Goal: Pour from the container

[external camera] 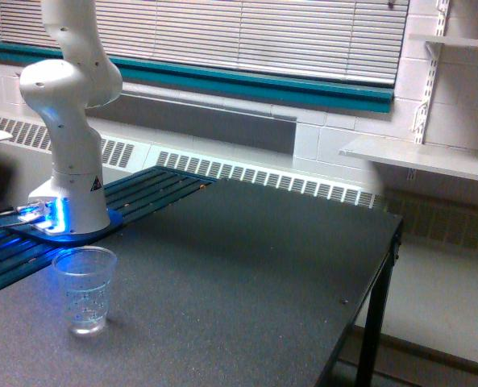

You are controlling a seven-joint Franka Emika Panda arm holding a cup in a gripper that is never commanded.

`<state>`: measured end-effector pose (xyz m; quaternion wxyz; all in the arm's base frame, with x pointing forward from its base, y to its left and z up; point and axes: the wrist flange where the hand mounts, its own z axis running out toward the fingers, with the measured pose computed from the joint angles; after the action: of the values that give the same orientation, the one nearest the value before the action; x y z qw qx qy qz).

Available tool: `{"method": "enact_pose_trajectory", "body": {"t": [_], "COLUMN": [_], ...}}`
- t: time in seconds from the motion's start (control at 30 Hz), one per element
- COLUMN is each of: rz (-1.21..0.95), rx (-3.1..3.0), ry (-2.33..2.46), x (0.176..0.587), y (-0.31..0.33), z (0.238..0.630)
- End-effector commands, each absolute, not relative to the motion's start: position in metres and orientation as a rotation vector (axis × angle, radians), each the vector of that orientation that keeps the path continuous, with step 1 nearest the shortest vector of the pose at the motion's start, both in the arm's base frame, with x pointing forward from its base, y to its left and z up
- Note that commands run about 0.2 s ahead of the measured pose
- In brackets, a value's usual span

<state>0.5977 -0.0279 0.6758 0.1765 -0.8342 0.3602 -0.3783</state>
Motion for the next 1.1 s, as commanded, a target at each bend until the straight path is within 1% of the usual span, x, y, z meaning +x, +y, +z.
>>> {"method": "enact_pose_trajectory", "body": {"t": [0.03, 0.3, 0.5, 0.67, 1.1], "rz": [-1.103, -1.107, -1.116, -1.094, -1.007], "rx": [-2.354, -2.336, -2.343, -2.370, -2.500], "ry": [1.028, 1.032, 1.044, 1.050, 1.126], "x": [0.594, 0.588, 0.582, 0.576, 0.561], "y": [-0.030, -0.037, -0.044, -0.056, -0.079], "z": [0.686, 0.677, 0.662, 0.643, 0.578]}}
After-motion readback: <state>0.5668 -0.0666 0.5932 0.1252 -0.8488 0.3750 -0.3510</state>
